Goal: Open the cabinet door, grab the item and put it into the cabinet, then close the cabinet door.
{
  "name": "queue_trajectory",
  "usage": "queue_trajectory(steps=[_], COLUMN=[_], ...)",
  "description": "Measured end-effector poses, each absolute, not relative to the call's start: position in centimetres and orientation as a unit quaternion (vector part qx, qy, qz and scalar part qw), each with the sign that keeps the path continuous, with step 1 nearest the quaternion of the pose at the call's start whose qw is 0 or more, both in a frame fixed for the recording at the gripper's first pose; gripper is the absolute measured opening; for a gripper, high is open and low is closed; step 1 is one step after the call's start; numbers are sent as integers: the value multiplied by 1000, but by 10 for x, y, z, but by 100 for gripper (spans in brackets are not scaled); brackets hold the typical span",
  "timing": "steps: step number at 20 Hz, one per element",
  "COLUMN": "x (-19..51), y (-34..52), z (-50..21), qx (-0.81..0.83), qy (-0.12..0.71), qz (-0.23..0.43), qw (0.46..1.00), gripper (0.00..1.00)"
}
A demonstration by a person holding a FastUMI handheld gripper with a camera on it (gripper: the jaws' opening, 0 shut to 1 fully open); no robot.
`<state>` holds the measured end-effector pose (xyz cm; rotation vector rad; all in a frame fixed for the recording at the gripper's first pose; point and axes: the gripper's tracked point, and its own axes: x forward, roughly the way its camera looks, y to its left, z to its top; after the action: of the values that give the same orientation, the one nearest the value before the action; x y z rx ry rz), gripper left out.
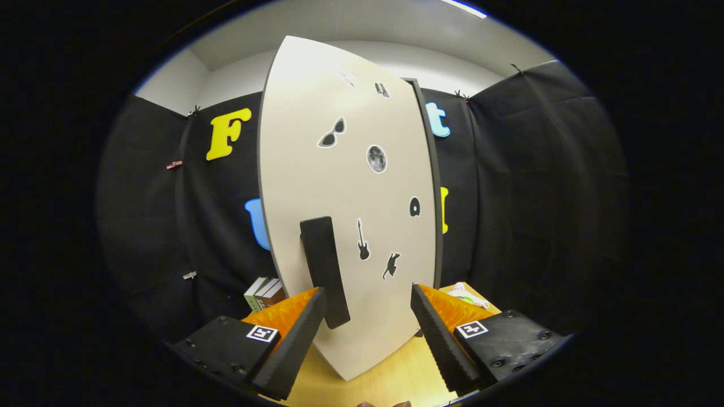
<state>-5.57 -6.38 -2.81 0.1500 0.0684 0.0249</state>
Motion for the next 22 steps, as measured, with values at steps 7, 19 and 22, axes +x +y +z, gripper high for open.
queue_trajectory(steps=[7, 19, 22], x=[-52, -45, -40], y=[-36, -35, -35], z=[-21, -12, -11], qx=[79, 42, 18], qy=[18, -8, -16], qz=[27, 12, 9], qw=[996, 999, 1000], gripper=[98, 98, 98])
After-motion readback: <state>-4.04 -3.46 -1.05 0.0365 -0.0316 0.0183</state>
